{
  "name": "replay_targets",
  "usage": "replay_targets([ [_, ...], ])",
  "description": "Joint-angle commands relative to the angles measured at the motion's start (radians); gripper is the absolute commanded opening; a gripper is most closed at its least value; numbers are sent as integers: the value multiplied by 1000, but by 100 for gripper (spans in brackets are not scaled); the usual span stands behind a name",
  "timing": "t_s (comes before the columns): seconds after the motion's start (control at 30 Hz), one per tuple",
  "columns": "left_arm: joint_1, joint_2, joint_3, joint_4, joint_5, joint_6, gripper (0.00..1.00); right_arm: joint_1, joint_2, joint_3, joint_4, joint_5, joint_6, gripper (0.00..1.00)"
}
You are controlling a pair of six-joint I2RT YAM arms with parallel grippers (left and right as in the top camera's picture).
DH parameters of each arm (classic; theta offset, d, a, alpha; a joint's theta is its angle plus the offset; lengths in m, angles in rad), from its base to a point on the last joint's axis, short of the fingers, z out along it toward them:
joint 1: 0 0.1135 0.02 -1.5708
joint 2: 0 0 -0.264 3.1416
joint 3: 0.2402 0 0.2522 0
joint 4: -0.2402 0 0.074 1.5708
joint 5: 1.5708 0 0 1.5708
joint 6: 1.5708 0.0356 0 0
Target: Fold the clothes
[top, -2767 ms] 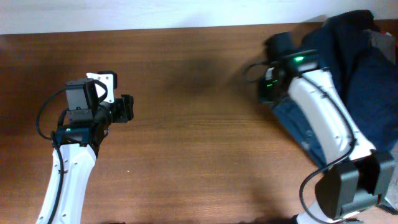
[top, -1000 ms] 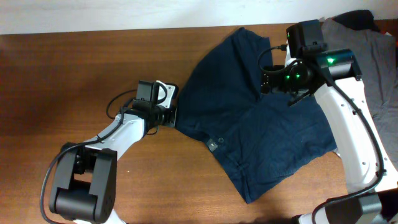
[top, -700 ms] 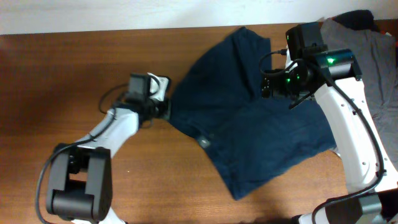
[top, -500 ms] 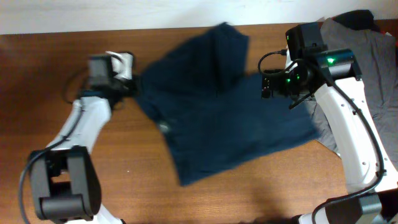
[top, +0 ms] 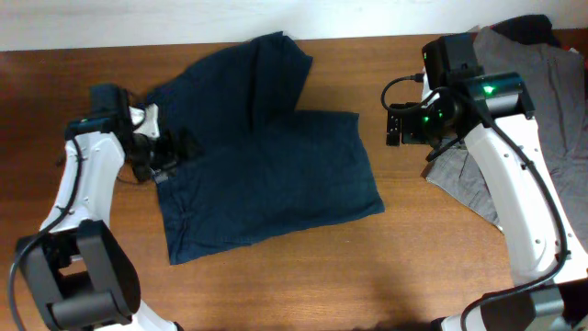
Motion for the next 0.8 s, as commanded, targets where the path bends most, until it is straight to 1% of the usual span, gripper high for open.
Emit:
replay_targets([
  [0.0,-24,2,-21,-60,-111,-5,99,-5,-13,12,-1,-2,1,99],
  [0.17,-24,2,-102,-126,-115,-6,99,-5,23,-10,-19,-18,0,99],
  [0.37,-24,2,-230,-148,-116,-42,99,-5,81,-59,-11,-21,0,99],
  [0.4,-24,2,-245,-153,-116,-43,97,-5,90,-62,-8,-21,0,99],
  [0.47,-24,2,-276,-163,-116,-43,83,-5,103,-63,-6,-21,-7,99],
  [0.53,-24,2,-325,-165,-112,-47,60,-5,120,-63,1,-21,-26,99],
  [0.6,-24,2,-365,-142,-111,-47,60,-5,130,-64,5,-21,-26,99],
  [0.67,-24,2,-396,-108,-94,-47,52,-5,130,-74,19,-21,-26,99],
  [0.77,-24,2,-437,-71,-71,-49,24,-5,130,-89,23,-21,-26,99],
])
